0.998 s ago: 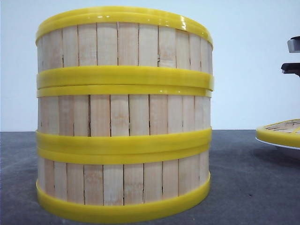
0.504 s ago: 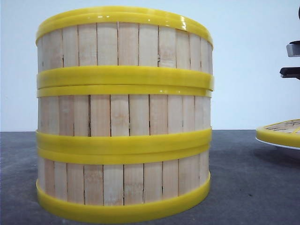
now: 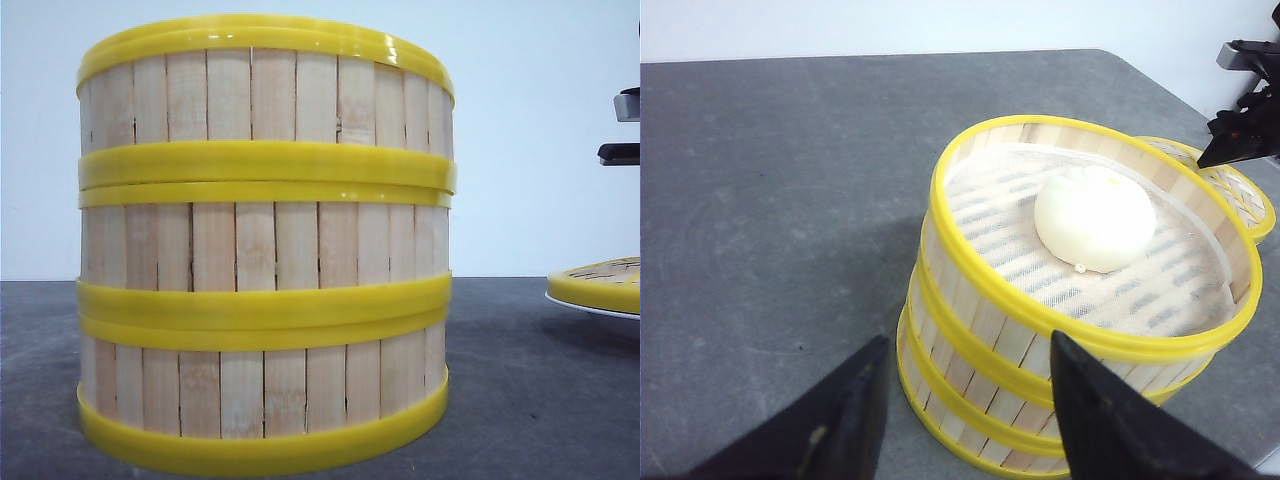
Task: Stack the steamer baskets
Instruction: 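Lift the lid and lower it onto the top basket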
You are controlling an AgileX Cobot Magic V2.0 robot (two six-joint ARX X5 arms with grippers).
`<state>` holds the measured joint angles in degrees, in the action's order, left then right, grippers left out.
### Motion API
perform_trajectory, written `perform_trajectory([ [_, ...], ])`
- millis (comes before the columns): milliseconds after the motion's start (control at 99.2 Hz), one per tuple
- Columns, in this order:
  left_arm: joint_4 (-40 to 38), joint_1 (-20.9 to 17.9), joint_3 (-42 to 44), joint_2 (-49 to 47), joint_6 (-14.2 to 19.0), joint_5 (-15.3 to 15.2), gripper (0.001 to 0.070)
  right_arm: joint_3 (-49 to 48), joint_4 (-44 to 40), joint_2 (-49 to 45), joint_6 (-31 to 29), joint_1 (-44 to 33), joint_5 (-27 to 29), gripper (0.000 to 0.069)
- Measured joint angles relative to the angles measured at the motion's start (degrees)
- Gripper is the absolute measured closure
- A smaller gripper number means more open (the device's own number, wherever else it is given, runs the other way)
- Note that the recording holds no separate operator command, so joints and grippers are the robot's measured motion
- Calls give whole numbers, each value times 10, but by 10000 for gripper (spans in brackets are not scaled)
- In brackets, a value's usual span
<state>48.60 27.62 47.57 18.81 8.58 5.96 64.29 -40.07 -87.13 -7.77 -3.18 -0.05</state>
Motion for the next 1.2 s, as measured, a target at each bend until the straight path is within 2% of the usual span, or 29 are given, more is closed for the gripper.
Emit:
perform_trajectory([
  [182, 0, 0, 0, 0, 0, 0, 407, 42, -43, 21, 3, 2, 0, 636],
  [403, 1, 0, 0, 0, 0, 0, 407, 169, -106, 75, 18, 25, -2, 636],
  [494, 1, 0, 0, 0, 0, 0, 407, 222, -143, 87, 26, 53, -23, 636],
  [706, 1, 0, 0, 0, 0, 0, 407, 341, -214, 88, 37, 162, -104, 637],
  [938, 1, 0, 0, 0, 0, 0, 407, 393, -210, 82, 39, 316, -101, 639],
  [1200, 3, 0, 0, 0, 0, 0, 407, 395, -223, 26, 42, 457, -40, 639],
])
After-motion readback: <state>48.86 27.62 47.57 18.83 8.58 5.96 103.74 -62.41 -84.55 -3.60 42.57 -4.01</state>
